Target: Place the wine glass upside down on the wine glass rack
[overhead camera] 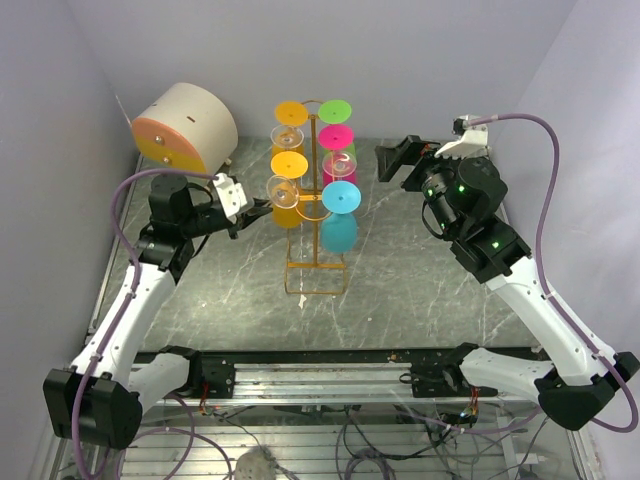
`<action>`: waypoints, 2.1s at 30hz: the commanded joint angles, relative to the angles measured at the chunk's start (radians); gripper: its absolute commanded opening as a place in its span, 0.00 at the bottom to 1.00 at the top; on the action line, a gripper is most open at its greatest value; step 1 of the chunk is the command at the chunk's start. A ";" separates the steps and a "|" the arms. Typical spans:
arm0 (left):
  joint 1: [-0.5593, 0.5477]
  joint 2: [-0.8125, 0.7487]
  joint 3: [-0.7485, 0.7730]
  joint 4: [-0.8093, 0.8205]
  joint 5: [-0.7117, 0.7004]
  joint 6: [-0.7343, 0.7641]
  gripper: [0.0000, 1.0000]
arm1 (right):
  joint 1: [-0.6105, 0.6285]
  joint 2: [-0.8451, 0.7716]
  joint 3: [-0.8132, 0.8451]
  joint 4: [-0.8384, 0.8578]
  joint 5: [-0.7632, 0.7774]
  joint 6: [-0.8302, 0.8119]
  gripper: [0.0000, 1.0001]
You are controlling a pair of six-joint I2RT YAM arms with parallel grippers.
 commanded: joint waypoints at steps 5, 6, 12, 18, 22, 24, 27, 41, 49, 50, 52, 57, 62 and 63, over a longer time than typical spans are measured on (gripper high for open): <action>-0.033 0.050 0.040 -0.015 0.050 0.050 0.07 | -0.007 -0.014 -0.008 0.008 -0.009 0.013 1.00; -0.037 0.052 0.042 -0.020 0.048 0.058 0.07 | -0.006 -0.015 -0.011 0.008 -0.008 0.014 1.00; -0.044 0.059 0.069 -0.051 0.034 0.079 0.07 | -0.009 -0.021 -0.016 0.004 -0.005 0.014 1.00; -0.048 0.072 0.089 -0.070 0.030 0.071 0.07 | -0.009 -0.023 -0.023 0.009 -0.011 0.020 1.00; -0.054 0.067 0.075 -0.046 0.022 0.047 0.07 | -0.009 -0.026 -0.037 0.020 -0.010 0.033 1.00; -0.055 0.065 0.071 -0.043 0.020 0.040 0.10 | -0.009 -0.027 -0.038 0.021 -0.012 0.034 1.00; -0.057 0.060 0.057 -0.047 0.016 0.043 0.20 | -0.009 -0.022 -0.039 0.019 -0.014 0.034 1.00; -0.059 0.054 0.028 -0.007 0.002 0.022 0.34 | -0.009 -0.011 -0.044 0.031 -0.017 0.036 1.00; -0.059 0.056 0.028 -0.014 -0.005 0.027 0.36 | -0.009 -0.010 -0.051 0.036 -0.019 0.038 1.00; -0.059 0.055 0.028 -0.018 -0.009 0.030 0.36 | -0.009 -0.010 -0.051 0.035 -0.017 0.037 1.00; -0.059 0.052 0.028 -0.033 -0.013 0.039 0.40 | -0.007 -0.008 -0.050 0.031 -0.012 0.033 1.00; -0.059 0.026 0.051 -0.176 -0.035 0.128 0.69 | -0.009 0.048 0.007 -0.159 0.224 0.072 1.00; -0.058 -0.033 0.055 -0.272 -0.173 0.151 1.00 | -0.177 0.199 0.036 -0.438 0.292 0.228 1.00; -0.058 -0.047 0.046 -0.251 -0.226 0.111 1.00 | -0.251 0.208 0.010 -0.444 0.228 0.239 1.00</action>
